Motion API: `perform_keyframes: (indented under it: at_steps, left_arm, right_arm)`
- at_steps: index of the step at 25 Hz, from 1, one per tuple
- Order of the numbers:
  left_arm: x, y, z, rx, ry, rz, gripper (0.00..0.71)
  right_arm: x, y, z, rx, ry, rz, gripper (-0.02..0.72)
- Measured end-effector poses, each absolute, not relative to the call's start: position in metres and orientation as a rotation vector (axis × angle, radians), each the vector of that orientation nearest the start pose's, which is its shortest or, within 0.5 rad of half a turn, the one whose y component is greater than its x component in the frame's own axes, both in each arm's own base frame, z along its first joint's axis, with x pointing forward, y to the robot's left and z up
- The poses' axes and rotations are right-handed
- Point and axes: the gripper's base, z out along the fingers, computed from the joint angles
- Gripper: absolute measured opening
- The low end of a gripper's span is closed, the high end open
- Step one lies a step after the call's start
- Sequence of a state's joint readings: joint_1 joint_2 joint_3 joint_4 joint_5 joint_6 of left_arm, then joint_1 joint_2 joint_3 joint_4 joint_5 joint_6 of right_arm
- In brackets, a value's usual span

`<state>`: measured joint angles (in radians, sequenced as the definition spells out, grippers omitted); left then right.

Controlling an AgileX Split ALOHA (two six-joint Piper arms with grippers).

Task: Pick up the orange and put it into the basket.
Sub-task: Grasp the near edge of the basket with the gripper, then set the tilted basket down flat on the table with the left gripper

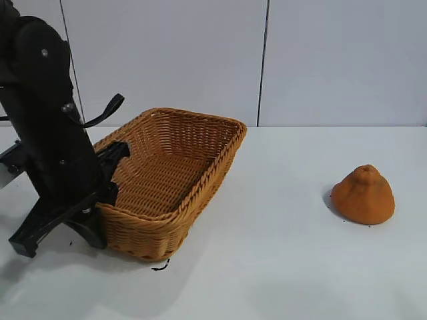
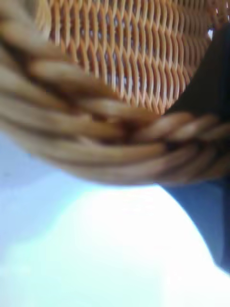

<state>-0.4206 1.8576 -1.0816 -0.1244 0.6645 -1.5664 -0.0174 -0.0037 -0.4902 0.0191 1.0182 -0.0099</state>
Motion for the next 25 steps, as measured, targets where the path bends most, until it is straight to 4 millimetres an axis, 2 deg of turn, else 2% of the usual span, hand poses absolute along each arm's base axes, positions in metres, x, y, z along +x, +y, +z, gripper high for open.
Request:
perform_keyframes:
  at_steps: [3, 12, 16, 17, 18, 20, 23, 25]
  left_arm:
    - [0.323, -0.13, 0.17, -1.678, 2.557, -0.351, 0.094]
    - [0.363, -0.104, 0.218, -0.993, 2.819, -0.379, 0.094]
    - [0.38, -0.109, 0.219, -0.623, 2.974, -0.34, 0.094]
    - [0.38, -0.109, 0.219, -0.623, 2.974, -0.34, 0.094]
    - [0.386, -0.112, 0.216, -0.47, 3.021, -0.354, 0.094]
    - [0.391, -0.116, 0.211, -0.317, 3.057, -0.372, 0.094]
    - [0.394, -0.118, 0.203, -0.185, 3.088, -0.38, 0.094]
    - [0.395, -0.118, 0.196, -0.158, 3.103, -0.375, 0.094]
  right_arm:
    - [-0.003, 0.002, 0.278, 0.007, 2.008, 0.005, 0.638]
    - [-0.003, 0.001, 0.278, 0.007, 2.008, 0.004, 0.638]
    - [-0.003, 0.001, 0.278, 0.007, 2.008, 0.004, 0.638]
    - [-0.003, 0.001, 0.278, 0.007, 2.008, 0.004, 0.638]
    - [-0.003, 0.001, 0.278, 0.007, 2.008, 0.004, 0.638]
    - [-0.003, 0.001, 0.278, 0.007, 2.008, 0.004, 0.638]
    - [-0.003, 0.001, 0.278, 0.007, 2.008, 0.004, 0.638]
    - [-0.003, 0.001, 0.278, 0.007, 2.008, 0.004, 0.638]
